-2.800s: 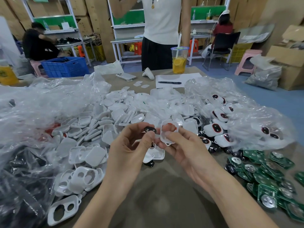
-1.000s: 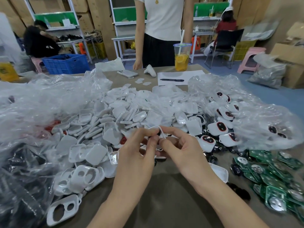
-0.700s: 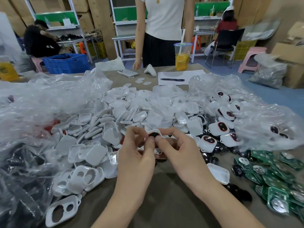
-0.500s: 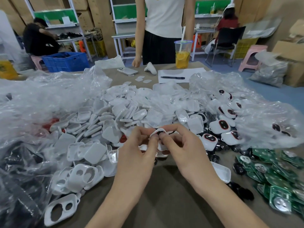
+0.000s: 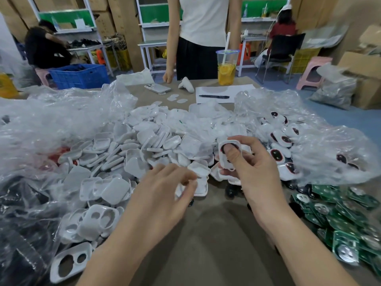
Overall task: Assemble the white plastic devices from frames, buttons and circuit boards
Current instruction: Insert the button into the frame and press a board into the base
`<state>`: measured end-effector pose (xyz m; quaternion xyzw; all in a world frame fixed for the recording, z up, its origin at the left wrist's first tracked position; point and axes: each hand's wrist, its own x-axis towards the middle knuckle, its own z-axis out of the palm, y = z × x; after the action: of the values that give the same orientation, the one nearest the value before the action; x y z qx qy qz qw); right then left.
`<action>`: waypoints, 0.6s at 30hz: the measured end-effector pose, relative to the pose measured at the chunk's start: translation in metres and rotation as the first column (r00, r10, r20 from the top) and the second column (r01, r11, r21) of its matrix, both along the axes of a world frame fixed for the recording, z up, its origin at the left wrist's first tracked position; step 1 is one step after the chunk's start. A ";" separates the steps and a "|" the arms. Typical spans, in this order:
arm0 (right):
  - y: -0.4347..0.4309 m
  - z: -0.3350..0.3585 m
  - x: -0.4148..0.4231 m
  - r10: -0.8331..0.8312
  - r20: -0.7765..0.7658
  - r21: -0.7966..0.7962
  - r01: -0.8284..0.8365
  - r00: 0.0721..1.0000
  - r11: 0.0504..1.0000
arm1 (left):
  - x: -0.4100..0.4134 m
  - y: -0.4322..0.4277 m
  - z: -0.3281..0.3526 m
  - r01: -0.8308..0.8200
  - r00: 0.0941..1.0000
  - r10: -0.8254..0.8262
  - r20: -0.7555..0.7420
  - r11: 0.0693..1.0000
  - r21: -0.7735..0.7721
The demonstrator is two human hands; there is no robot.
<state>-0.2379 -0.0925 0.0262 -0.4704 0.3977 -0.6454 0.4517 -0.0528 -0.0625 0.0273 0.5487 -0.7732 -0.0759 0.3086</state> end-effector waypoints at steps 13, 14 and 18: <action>-0.002 -0.002 -0.003 -0.088 -0.037 0.000 0.088 0.995 0.996 | 0.027 -0.014 -0.011 -0.013 0.968 0.002 0.251 0.999 0.044; -0.002 -0.002 -0.004 -0.092 -0.038 0.003 0.092 0.995 0.996 | 0.029 -0.014 -0.011 -0.017 0.972 0.008 0.235 0.999 0.037; -0.004 -0.004 -0.005 -0.104 -0.033 0.009 0.105 0.994 0.994 | 0.032 -0.016 -0.011 -0.043 0.974 0.037 0.224 0.999 0.025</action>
<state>-0.2424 -0.0966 0.0217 -0.4572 0.4325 -0.6583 0.4131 -0.0212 -0.0781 0.0166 0.5738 -0.7906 -0.0190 0.2130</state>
